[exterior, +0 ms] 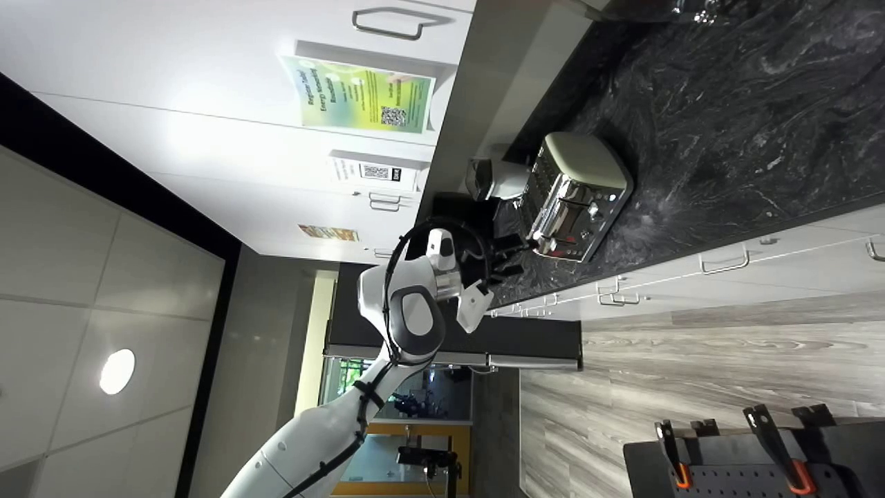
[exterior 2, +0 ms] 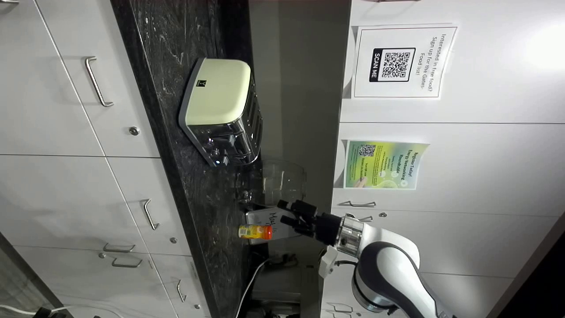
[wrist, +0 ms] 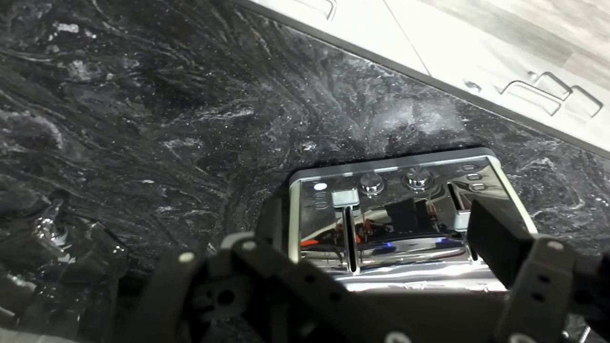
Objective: Move the right lever to the top
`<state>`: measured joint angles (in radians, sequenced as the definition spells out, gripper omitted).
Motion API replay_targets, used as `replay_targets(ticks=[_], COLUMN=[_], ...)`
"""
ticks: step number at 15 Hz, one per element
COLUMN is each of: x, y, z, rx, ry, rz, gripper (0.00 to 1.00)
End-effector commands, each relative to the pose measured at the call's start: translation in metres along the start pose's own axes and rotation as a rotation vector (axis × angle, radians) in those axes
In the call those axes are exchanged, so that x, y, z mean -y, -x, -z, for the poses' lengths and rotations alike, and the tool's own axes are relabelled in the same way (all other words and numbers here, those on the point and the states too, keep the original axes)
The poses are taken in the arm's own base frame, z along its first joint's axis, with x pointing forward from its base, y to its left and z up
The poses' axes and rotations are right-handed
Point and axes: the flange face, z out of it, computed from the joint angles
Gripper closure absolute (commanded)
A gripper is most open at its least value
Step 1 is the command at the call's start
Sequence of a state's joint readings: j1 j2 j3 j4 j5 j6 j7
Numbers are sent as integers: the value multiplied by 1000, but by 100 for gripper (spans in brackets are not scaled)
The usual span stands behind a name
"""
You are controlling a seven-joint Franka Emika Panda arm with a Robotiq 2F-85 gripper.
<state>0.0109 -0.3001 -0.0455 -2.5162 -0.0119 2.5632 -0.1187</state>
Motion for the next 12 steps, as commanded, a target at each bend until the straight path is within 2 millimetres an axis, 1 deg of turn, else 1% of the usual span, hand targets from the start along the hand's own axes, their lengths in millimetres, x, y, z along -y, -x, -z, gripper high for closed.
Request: replay_targets(ticks=[1,7,12], x=[-16,-22,-39], y=[-20,-30,-34], z=[-25,-85,-135], rx=[-19,-1,63], ry=[38,29,39], rz=[88,97,23], gripper=[0,0,0])
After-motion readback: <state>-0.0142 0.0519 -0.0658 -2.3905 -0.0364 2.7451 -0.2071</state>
